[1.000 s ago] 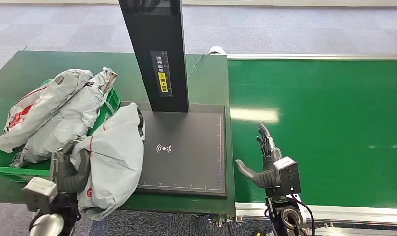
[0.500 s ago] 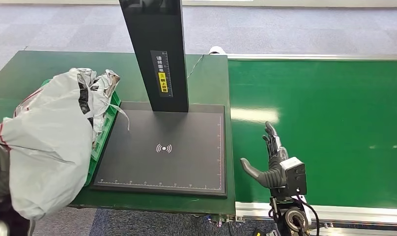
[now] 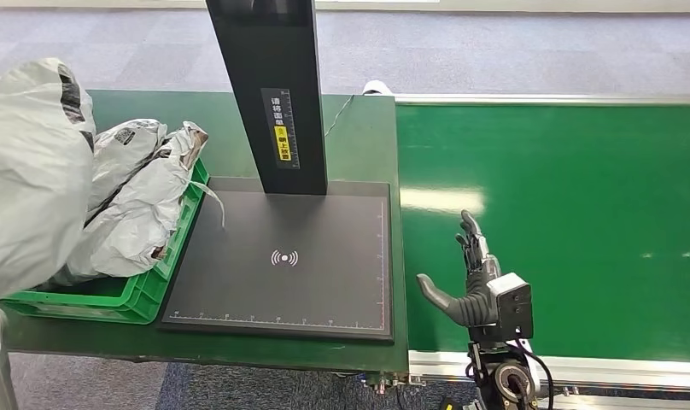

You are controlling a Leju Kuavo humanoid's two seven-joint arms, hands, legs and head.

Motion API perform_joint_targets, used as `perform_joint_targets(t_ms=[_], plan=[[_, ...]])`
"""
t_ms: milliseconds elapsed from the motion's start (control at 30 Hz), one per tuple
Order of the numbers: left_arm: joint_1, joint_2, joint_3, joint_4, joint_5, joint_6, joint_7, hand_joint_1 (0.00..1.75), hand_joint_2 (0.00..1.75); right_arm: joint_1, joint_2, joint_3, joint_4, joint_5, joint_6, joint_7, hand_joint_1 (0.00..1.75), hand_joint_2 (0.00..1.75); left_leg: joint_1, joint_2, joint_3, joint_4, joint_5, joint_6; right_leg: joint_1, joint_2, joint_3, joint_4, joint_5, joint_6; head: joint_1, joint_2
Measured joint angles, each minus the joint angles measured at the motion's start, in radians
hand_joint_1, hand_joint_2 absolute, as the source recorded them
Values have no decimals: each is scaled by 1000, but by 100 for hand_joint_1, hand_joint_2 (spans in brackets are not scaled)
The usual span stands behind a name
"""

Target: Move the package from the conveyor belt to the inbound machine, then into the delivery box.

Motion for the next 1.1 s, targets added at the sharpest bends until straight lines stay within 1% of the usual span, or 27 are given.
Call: perform_joint_targets(t_ms=[133,233,467,567,733,767,867,900,933,1100], plan=[[-99,41,0,184,-89,39,36,175,175,-3,11,-1,1,11,4,-5,0,175,0,0,0,0,1,0,0,0,0,0,1,-1,0,0],[-159,63,-1,338,-157,67,44,175,175,-3,16,-3,1,15,3,-7,0,175,0,0,0,0,1,0,0,0,0,0,1,-1,0,0],[-264,87,-16,672,-292,103,61,175,175,-4,26,-13,3,18,2,-8,0,175,0,1,-1,0,1,0,0,0,-1,0,1,-1,0,0],[-289,92,-31,784,-335,116,58,175,175,-4,32,-15,7,25,2,-11,0,175,0,1,-1,0,1,0,0,0,-1,0,1,-1,0,0],[-296,97,-73,919,-410,123,56,175,175,-6,37,-17,17,30,6,-14,0,175,0,0,-1,0,1,0,0,0,-1,0,1,-1,0,0],[-297,99,-81,938,-419,122,56,140,175,-7,38,-17,19,30,7,-14,0,175,0,0,-1,0,1,0,0,0,-1,0,1,-1,0,0],[-298,105,-103,977,-433,111,56,11,175,-15,37,-17,23,30,13,-14,0,175,0,0,-1,0,1,0,0,0,-1,0,1,-1,0,0],[-297,107,-108,984,-434,105,56,2,175,-17,37,-17,24,29,16,-13,0,175,0,0,-1,0,1,0,0,0,0,0,1,-1,0,0],[-297,110,-113,989,-432,98,55,0,175,-19,37,-18,25,28,18,-12,0,175,0,0,-1,0,1,0,0,0,0,0,1,-1,0,0],[-269,120,-130,966,-385,67,48,0,175,-22,31,-18,26,16,21,-7,0,175,0,0,0,0,1,0,0,0,0,0,1,-1,0,0]])
